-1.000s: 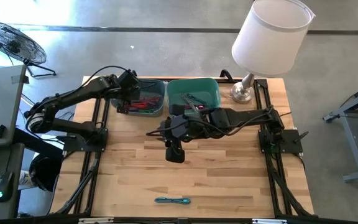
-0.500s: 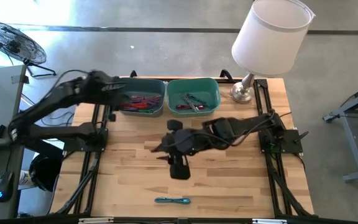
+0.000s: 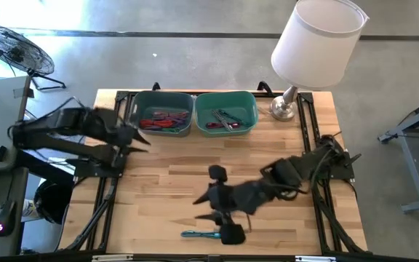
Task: Pick & Place USB Port
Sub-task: Put the black and blue charger cable into the green bin
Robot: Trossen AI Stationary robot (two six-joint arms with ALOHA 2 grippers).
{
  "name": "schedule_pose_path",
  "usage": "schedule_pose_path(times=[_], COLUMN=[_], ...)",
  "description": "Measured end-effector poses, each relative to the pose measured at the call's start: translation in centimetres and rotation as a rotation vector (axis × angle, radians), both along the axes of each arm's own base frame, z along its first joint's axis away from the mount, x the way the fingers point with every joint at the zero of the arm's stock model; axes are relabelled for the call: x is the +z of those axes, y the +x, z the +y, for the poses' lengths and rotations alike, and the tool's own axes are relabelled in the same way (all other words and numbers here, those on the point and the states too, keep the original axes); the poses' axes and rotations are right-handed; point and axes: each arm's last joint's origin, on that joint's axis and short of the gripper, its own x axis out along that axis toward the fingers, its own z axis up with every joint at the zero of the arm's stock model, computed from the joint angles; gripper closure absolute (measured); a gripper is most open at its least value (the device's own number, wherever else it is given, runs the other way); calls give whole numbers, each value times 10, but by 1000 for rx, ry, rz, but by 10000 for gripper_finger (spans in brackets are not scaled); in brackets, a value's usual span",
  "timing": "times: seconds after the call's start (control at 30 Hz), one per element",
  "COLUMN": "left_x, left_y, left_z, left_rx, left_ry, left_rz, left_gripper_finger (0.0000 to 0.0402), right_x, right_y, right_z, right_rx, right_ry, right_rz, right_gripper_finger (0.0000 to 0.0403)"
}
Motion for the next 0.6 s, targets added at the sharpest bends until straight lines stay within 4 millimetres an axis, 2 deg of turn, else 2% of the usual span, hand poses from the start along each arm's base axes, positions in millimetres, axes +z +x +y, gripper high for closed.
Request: schedule_pose_path(times=[0.13,0.33,0.47,0.6], left_x=[-2,11,8,2], left_y=[18,42,60,79], left_z=[-25,-80,-103,-119], left_rx=[-93,-318,-211,-176], left_ry=[-9,121,258,265], left_rz=[-54,-240,-236,-195], left_gripper_finger=[291,291,291,291], right_x=[7,3,-3,-10], right_y=[-17,-32,-40,-48], right_z=[11,23,28,32], right_rx=[-13,2,42,64], right_ry=[-10,-67,-72,-74], right_rz=[-10,44,125,208], right_gripper_finger=[246,245,247,248])
